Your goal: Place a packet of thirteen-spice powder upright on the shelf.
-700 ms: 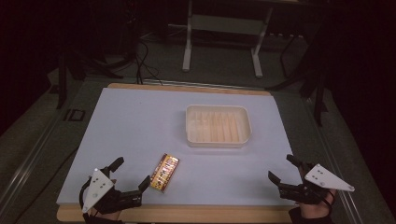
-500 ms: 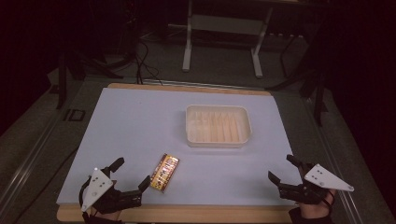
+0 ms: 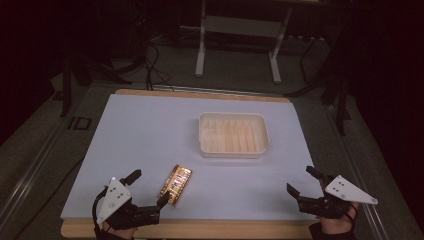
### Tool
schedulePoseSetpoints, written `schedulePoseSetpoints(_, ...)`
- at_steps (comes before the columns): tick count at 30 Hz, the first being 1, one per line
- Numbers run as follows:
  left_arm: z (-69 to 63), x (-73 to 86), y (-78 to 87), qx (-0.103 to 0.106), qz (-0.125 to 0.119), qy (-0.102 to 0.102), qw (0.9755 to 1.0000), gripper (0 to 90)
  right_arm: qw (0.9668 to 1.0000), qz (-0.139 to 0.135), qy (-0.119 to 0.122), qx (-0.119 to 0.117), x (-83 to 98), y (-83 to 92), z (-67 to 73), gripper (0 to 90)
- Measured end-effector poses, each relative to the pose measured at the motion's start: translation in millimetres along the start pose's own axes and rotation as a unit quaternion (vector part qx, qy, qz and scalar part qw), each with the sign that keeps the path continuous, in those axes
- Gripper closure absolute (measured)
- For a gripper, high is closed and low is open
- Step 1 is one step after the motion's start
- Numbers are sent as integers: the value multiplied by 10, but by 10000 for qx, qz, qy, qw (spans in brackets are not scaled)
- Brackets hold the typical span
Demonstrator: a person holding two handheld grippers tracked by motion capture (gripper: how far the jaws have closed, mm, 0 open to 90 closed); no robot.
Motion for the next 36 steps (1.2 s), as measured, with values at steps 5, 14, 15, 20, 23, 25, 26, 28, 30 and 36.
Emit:
schedulePoseSetpoints(5,-8,-38,-42,38,245,-77,9997,2,10000,4,26,-4,1,-10,1,129)
schedulePoseSetpoints(14,44,-41,-139,-124,874,145,9960,2,10000,0,25,-23,-1,-20,20,129)
schedulePoseSetpoints(15,51,-44,-150,-114,946,156,9953,2,10000,-3,32,-29,-2,-21,23,129)
schedulePoseSetpoints(20,53,-84,-206,-242,1168,74,9928,2,9999,-33,64,-70,-6,-28,38,128)
schedulePoseSetpoints(23,43,-115,-240,-260,1221,83,9921,2,9999,-58,92,-60,-10,-25,49,127)
schedulePoseSetpoints(25,44,-126,-269,-324,1319,60,9907,2,9999,-78,120,-61,-14,-28,54,123)
schedulePoseSetpoints(26,44,-126,-269,-324,1319,60,9907,2,9999,-78,120,-61,-14,-28,54,123)
schedulePoseSetpoints(28,52,-128,-308,-356,1400,54,9895,2,9998,-89,146,-67,-15,-31,59,120)
schedulePoseSetpoints(30,64,-124,-342,-335,1500,98,9881,2,9998,-80,155,-95,-14,-35,61,119)
schedulePoseSetpoints(36,76,-104,-445,-407,1718,174,9841,2,9997,-85,202,-109,-27,-32,86,119)
Point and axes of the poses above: each handheld gripper's, and its own axes: y roughly backward along the jaws, x roughly out of its underside, z roughly to its left, the point moved 1 cm from there along -y, roughly forward along the jaws, and after that the axes turned 7 degrees about x, right-handed, at the moved point
